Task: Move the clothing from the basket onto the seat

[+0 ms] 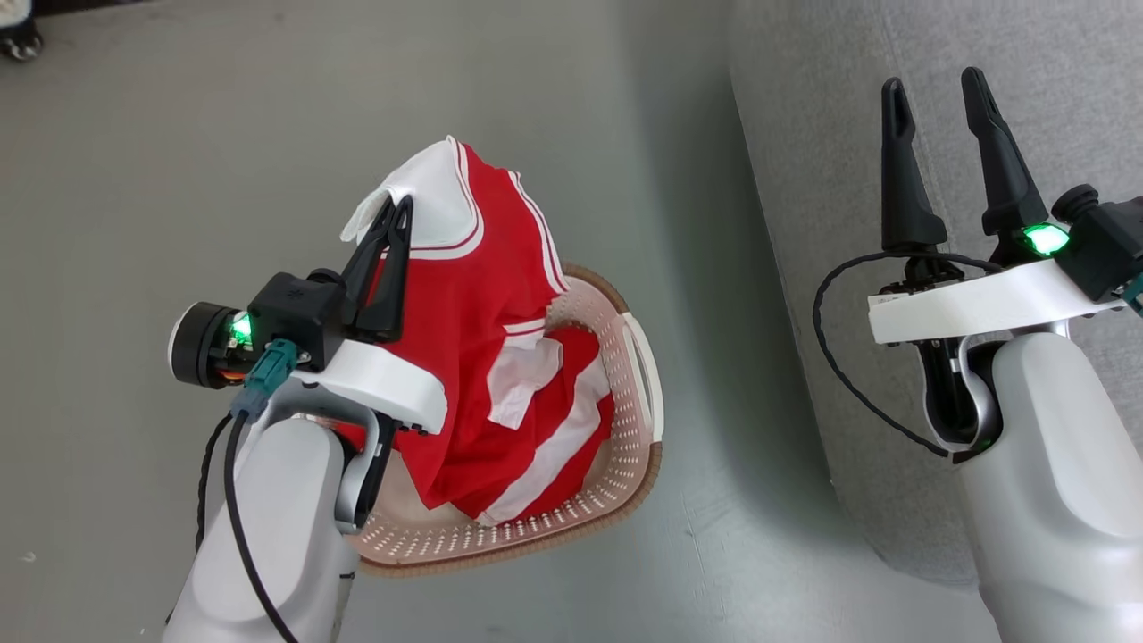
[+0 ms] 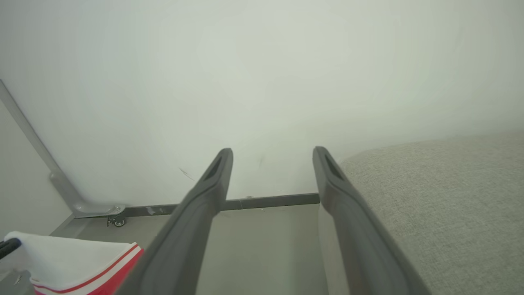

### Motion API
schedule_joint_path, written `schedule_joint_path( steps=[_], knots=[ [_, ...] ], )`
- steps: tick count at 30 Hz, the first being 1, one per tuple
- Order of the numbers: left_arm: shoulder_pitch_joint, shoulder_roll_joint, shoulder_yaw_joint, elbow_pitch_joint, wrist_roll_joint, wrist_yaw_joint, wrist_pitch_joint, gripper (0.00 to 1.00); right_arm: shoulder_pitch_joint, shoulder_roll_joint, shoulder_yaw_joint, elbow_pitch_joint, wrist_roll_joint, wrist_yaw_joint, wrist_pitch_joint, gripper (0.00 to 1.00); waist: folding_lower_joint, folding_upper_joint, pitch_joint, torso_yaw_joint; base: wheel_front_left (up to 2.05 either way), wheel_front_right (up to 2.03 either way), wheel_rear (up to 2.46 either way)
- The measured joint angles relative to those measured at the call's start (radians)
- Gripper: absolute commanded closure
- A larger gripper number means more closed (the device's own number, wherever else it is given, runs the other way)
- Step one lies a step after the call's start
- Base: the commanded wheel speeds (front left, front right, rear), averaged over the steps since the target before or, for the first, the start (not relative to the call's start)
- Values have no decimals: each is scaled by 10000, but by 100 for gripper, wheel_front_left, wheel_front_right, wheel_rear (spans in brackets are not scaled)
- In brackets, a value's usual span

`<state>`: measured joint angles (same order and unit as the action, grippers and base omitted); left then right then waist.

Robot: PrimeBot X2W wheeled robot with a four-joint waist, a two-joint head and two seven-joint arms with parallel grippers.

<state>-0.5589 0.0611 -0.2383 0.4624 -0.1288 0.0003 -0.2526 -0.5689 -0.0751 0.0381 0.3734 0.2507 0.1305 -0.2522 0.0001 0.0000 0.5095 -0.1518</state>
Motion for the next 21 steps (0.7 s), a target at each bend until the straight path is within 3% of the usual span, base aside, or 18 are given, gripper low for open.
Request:
schedule_joint_path(
  steps=[21],
  knots=[
    [494,-10,614,-1452,-196,86,0,100,1041,-318,324,535,46,0,17,0,0,0,-2072,482,0,0,0]
  ],
)
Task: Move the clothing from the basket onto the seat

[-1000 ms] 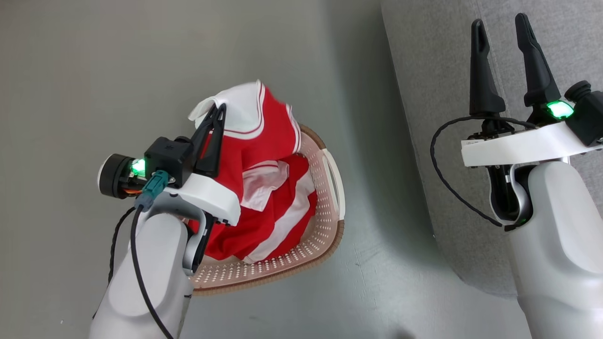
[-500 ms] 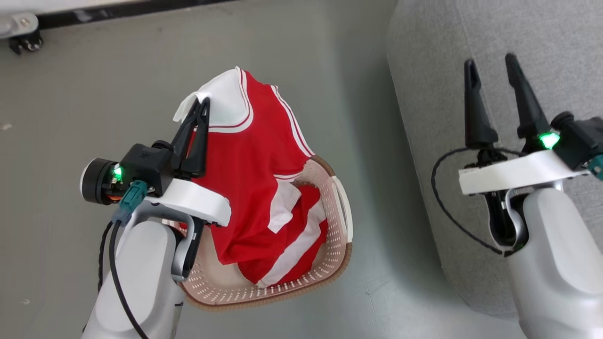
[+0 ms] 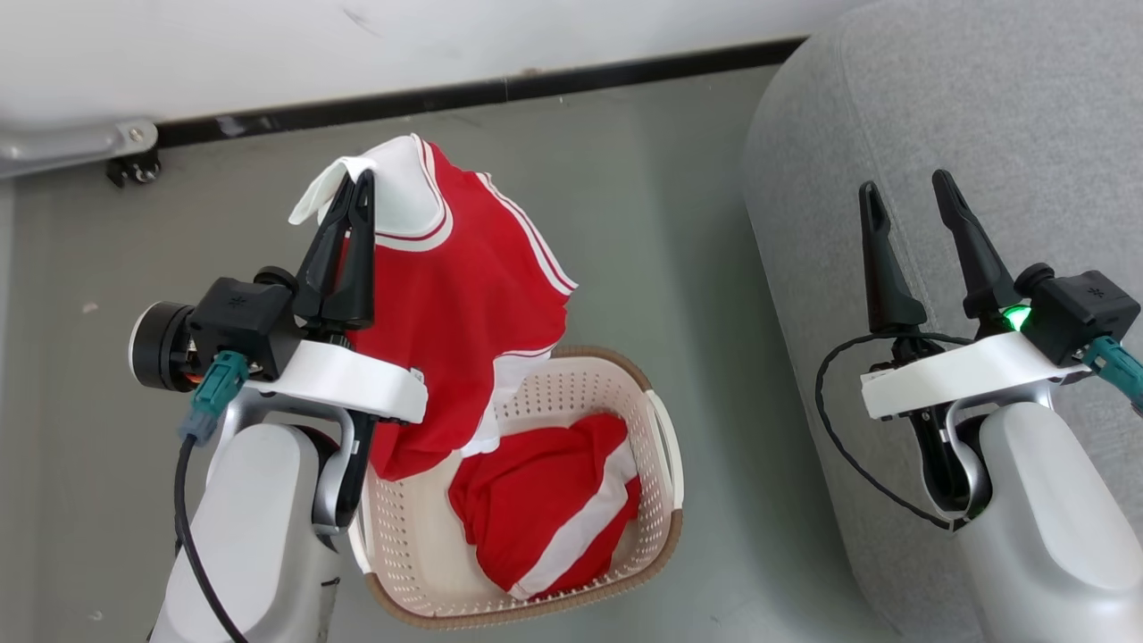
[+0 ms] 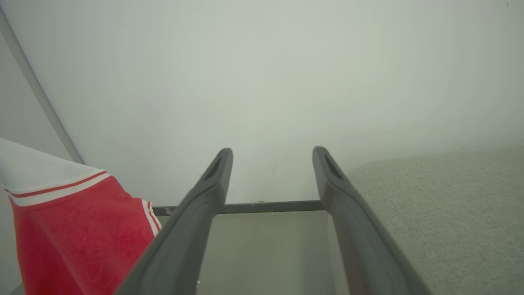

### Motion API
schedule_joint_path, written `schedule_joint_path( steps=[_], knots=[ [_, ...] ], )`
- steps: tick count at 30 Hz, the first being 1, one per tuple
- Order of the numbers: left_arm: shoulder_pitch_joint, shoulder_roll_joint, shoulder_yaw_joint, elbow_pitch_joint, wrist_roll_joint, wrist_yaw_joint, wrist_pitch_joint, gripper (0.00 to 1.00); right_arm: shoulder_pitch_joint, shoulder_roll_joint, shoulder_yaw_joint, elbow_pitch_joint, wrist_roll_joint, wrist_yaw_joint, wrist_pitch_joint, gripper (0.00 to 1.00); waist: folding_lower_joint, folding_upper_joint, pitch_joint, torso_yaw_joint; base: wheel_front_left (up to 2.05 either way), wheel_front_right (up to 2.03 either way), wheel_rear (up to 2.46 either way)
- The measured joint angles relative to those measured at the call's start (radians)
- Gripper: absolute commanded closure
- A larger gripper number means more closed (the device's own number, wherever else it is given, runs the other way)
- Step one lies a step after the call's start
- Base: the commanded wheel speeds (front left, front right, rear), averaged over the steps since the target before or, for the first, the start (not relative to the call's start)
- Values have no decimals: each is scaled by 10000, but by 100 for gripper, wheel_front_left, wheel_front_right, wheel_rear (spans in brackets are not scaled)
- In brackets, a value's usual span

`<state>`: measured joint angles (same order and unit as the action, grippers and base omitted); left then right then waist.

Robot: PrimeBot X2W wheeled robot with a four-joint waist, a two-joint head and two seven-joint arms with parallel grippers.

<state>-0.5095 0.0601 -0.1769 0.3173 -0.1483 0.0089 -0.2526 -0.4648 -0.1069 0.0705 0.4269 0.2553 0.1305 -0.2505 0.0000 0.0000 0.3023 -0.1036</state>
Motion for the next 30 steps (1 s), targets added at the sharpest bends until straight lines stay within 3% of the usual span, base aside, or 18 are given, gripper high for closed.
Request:
schedule_joint_path(
  steps=[14,30],
  knots=[
    [194,-38,176,-165,-169,-19,0,100,553,-196,552,65,67,0,251,0,0,0,-1258,262,0,0,0],
    [541,12,-52,-284,-130,-474,-2,100,960,-717,2698,-73,577,0,1287,0,0,0,-2546,533,0,0,0]
  ],
)
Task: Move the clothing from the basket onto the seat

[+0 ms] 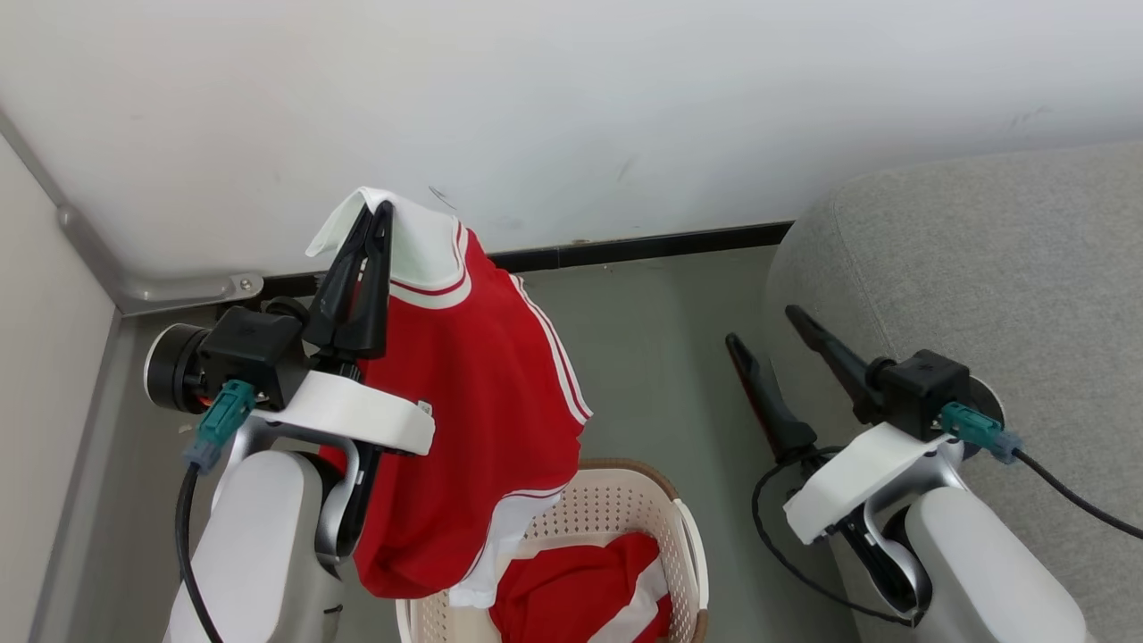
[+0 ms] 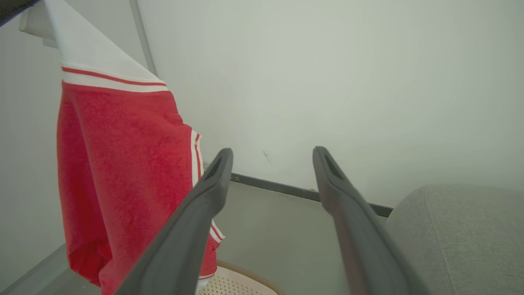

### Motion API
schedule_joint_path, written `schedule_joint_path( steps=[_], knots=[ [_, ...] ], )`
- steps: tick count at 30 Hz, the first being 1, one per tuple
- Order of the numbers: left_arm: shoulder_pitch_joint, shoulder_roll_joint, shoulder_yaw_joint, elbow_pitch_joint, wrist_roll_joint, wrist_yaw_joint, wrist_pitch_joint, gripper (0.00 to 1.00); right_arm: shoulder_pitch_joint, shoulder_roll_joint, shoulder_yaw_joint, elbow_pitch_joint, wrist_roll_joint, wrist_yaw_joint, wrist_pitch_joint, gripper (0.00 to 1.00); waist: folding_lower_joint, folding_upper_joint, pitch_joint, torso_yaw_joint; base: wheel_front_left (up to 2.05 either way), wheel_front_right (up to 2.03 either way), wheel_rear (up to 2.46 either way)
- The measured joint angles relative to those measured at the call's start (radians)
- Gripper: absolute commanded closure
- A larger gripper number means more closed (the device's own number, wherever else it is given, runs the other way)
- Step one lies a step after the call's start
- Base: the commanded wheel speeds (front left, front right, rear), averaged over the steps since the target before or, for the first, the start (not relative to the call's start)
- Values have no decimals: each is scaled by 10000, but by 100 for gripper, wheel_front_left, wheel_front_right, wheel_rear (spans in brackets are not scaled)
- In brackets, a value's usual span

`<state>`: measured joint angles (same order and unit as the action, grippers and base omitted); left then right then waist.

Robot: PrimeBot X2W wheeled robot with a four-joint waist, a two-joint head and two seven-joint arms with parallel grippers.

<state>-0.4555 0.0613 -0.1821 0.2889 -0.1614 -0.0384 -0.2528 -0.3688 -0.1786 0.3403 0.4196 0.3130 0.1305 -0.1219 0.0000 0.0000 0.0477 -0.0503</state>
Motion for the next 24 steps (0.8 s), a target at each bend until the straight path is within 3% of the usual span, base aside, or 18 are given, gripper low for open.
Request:
schedule_joint_path(
  steps=[14,24],
  knots=[
    [-659,-15,-107,-593,-136,-476,-27,100,6,-1037,2232,-637,1120,2,1302,0,0,0,-654,97,0,0,0],
    [-969,-8,-387,-920,-211,-688,-27,100,-26,-2107,3160,-1045,2190,2,2065,0,-1,0,-650,8,0,0,0]
  ],
)
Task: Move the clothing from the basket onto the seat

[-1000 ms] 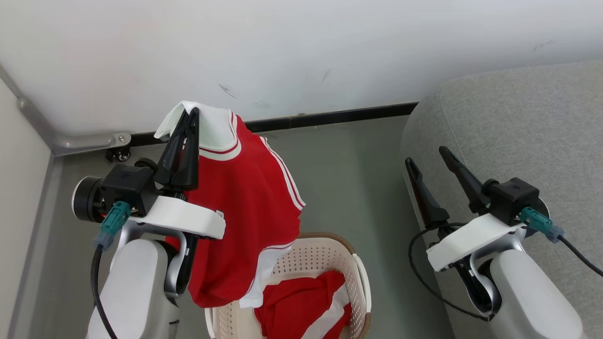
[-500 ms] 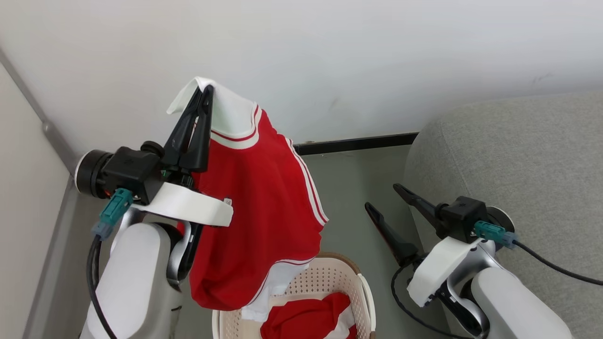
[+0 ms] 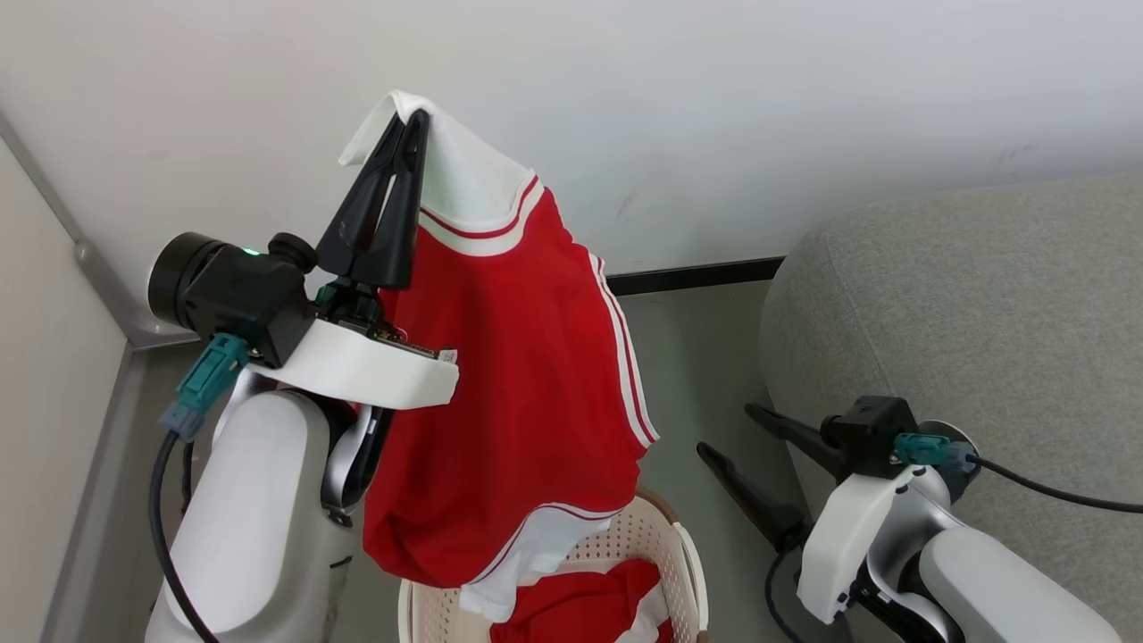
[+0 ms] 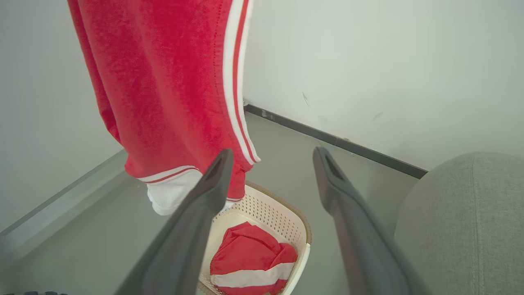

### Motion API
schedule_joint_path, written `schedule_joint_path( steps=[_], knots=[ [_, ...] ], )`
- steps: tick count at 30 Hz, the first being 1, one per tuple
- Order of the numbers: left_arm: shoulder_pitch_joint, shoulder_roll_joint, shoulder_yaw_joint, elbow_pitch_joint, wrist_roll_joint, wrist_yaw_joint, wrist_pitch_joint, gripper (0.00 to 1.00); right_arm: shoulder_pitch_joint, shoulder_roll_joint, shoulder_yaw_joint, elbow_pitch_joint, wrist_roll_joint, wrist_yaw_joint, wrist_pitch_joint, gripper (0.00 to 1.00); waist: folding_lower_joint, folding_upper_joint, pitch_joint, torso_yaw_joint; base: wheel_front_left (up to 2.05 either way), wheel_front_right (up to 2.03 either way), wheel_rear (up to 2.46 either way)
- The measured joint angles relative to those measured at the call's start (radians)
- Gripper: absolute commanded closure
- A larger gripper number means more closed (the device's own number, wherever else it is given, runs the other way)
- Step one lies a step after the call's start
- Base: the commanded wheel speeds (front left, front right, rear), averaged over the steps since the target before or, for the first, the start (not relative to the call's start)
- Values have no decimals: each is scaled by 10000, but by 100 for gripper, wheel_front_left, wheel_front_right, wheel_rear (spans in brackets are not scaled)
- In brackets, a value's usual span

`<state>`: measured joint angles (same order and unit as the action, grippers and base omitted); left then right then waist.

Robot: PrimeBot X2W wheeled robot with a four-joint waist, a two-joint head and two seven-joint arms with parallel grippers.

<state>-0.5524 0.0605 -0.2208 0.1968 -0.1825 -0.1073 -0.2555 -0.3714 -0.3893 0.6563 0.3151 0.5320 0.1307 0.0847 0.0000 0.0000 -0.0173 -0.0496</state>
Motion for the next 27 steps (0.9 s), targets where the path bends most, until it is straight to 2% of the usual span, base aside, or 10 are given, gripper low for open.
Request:
schedule_joint_path(
  steps=[8,27],
  knots=[
    [-66,-13,-391,-134,-4,-90,-2,100,-581,-481,959,-591,968,0,516,0,0,0,54,35,0,0,0],
    [-70,-48,-1463,-604,-222,-174,-2,100,-1891,-1498,2548,-884,2667,0,1283,0,0,0,66,512,0,0,0]
  ],
)
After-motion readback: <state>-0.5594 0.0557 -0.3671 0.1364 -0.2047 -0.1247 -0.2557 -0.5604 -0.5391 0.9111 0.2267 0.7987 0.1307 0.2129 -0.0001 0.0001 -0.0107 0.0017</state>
